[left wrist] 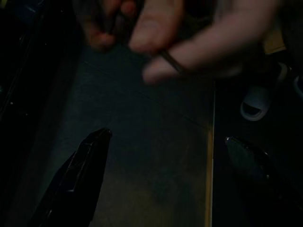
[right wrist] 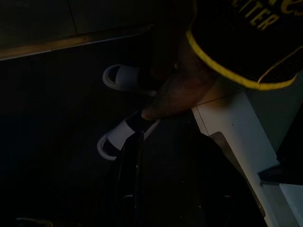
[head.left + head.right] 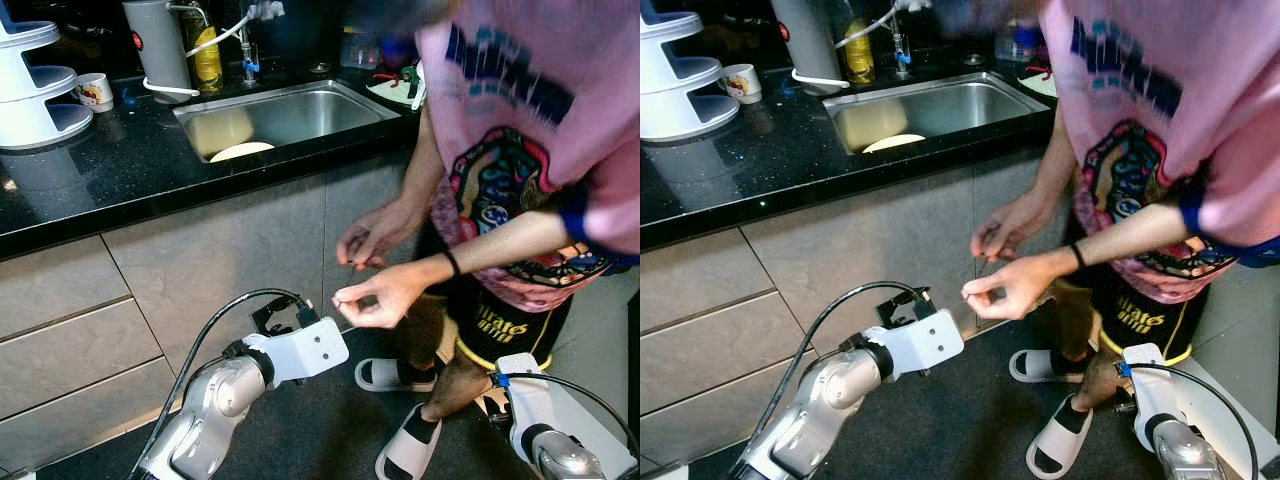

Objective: Kitchen organization

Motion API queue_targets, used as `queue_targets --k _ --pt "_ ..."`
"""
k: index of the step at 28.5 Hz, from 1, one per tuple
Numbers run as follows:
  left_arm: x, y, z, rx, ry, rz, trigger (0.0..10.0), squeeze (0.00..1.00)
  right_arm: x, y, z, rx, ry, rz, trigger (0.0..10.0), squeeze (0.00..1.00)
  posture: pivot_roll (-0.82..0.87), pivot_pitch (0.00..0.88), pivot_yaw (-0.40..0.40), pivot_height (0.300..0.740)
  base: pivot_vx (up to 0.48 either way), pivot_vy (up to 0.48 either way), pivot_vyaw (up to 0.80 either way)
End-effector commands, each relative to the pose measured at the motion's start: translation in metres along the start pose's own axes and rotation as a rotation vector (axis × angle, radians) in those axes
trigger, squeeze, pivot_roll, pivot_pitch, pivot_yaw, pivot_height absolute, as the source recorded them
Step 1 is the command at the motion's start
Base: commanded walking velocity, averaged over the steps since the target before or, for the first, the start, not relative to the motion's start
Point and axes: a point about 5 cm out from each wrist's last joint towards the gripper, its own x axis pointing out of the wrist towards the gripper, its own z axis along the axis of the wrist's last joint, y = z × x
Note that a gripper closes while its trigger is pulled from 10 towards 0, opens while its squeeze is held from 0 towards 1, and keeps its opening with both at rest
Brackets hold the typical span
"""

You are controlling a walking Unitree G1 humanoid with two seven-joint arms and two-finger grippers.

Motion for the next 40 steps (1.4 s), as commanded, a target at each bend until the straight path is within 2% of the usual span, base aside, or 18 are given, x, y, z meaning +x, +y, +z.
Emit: queue_targets --k 1,40 --pt "-0.0025 -0.0015 -0.0025 0.007 0.007 -0.011 10.0 0.00 -0.0003 0.0046 -0.0042 0.013 0.009 0.011 10.0 0.00 0.02 0.000 -0.022 0.740 0.000 0.000 0.00" --pt "-0.0019 0.0002 -0.0001 0.010 0.002 -0.012 10.0 0.00 -0.0001 0.0024 -0.0022 0.013 0.004 0.003 10.0 0.00 0.01 0.000 0.000 0.740 0.000 0.000 0.00"
